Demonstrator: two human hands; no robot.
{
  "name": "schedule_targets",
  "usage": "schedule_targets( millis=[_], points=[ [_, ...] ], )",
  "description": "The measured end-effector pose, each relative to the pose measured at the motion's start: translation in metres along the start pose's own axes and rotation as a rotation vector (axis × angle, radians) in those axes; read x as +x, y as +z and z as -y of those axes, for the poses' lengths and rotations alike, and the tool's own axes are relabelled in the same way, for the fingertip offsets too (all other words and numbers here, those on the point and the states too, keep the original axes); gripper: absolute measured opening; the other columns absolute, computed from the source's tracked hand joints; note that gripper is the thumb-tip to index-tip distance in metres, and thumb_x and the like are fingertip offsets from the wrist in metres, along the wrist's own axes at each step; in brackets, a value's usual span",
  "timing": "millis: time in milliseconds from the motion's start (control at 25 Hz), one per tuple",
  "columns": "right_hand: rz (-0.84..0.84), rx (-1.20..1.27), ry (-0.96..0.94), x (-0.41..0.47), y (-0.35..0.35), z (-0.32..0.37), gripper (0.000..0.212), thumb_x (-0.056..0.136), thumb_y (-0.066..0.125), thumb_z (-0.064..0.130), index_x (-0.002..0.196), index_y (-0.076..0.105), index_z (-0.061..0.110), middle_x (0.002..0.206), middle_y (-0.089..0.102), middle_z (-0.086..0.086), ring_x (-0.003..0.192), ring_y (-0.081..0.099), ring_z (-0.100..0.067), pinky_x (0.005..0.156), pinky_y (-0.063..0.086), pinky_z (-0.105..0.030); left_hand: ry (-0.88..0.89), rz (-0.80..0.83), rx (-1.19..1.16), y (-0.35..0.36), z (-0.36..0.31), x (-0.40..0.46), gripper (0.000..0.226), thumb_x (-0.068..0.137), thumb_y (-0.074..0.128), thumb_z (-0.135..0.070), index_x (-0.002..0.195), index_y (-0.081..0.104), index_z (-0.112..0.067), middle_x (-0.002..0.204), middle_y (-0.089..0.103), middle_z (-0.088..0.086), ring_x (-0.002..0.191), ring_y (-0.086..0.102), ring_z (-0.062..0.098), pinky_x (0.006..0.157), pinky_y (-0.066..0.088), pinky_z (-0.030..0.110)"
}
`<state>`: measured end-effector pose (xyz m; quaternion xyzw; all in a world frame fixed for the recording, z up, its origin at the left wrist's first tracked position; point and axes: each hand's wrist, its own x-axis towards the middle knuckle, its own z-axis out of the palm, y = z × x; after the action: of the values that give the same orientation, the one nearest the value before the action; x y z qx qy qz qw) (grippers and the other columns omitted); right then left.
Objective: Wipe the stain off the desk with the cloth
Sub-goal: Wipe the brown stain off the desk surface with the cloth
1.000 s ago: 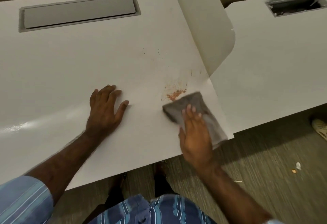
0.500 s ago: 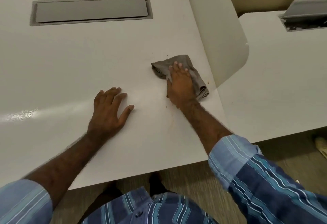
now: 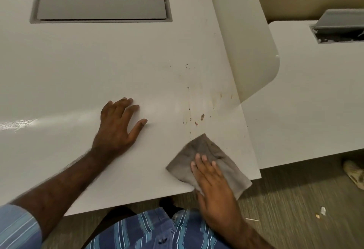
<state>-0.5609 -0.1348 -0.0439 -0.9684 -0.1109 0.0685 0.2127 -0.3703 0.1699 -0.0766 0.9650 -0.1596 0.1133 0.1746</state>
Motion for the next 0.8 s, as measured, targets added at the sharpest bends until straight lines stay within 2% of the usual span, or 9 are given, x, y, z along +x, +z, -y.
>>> schedule_targets(
  millis=[120, 240, 320, 440, 520, 640, 800],
  points=[
    [0.022, 0.009, -0.067, 0.047, -0.002, -0.003, 0.074, 0.089, 0.052, 0.013, 0.162, 0.040, 0.009, 0.174, 0.029, -0.007, 0.165, 0.020, -0.021, 0.133, 0.015, -0.044, -0.002, 0.000, 0.004, 0.002, 0.000, 0.000, 0.053, 0.106, 0.053, -0.052, 0.136, 0.065, -0.010, 0.147, 0.062, 0.012, 0.144, 0.056, 0.033, 0.127, 0.030, 0.054],
    [0.012, 0.008, -0.110, 0.131, -0.010, -0.011, 0.062, 0.099, 0.050, 0.009, 0.161, 0.041, 0.006, 0.172, 0.032, -0.011, 0.163, 0.023, -0.026, 0.135, 0.011, -0.046, -0.009, -0.009, 0.000, 0.001, -0.001, 0.000, 0.053, 0.106, 0.054, -0.051, 0.135, 0.066, -0.009, 0.147, 0.063, 0.013, 0.144, 0.056, 0.033, 0.127, 0.030, 0.054],
    [-0.010, -0.007, -0.083, 0.192, -0.018, -0.018, 0.055, 0.106, 0.046, 0.009, 0.161, 0.040, 0.005, 0.172, 0.034, -0.012, 0.163, 0.024, -0.028, 0.135, 0.009, -0.044, -0.008, -0.010, -0.017, -0.001, -0.003, -0.001, 0.054, 0.106, 0.052, -0.052, 0.136, 0.065, -0.009, 0.147, 0.063, 0.013, 0.144, 0.055, 0.034, 0.127, 0.030, 0.055],
    [0.018, -0.036, -0.016, 0.249, -0.033, -0.030, 0.058, 0.110, 0.046, 0.010, 0.166, 0.031, 0.009, 0.176, 0.025, -0.007, 0.166, 0.017, -0.024, 0.135, 0.002, -0.040, -0.014, 0.029, -0.028, -0.005, -0.004, -0.003, 0.057, 0.106, 0.049, -0.052, 0.140, 0.065, -0.009, 0.152, 0.060, 0.013, 0.148, 0.052, 0.034, 0.128, 0.029, 0.056],
    [0.011, -0.058, 0.020, 0.244, -0.034, -0.038, 0.062, 0.107, 0.045, 0.015, 0.166, 0.029, 0.010, 0.177, 0.023, -0.007, 0.166, 0.016, -0.024, 0.136, 0.003, -0.043, -0.019, 0.062, -0.028, -0.007, -0.003, -0.004, 0.059, 0.107, 0.046, -0.052, 0.142, 0.063, -0.009, 0.155, 0.058, 0.012, 0.150, 0.049, 0.034, 0.130, 0.026, 0.057],
    [-0.050, 0.002, 0.122, 0.199, -0.037, -0.040, 0.076, 0.091, 0.046, 0.026, 0.165, 0.035, 0.010, 0.176, 0.027, -0.007, 0.165, 0.017, -0.024, 0.135, 0.006, -0.051, -0.028, 0.073, -0.021, -0.007, -0.001, -0.003, 0.060, 0.106, 0.044, -0.053, 0.143, 0.063, -0.009, 0.156, 0.057, 0.013, 0.151, 0.049, 0.034, 0.130, 0.025, 0.058],
    [-0.063, -0.025, 0.185, 0.095, -0.027, -0.033, 0.077, 0.094, 0.060, 0.020, 0.165, 0.033, 0.011, 0.176, 0.024, -0.006, 0.165, 0.014, -0.025, 0.134, 0.011, -0.057, -0.016, 0.052, -0.026, -0.004, 0.001, -0.003, 0.057, 0.107, 0.047, -0.053, 0.142, 0.063, -0.011, 0.155, 0.058, 0.012, 0.150, 0.049, 0.033, 0.130, 0.026, 0.057]
  ],
)
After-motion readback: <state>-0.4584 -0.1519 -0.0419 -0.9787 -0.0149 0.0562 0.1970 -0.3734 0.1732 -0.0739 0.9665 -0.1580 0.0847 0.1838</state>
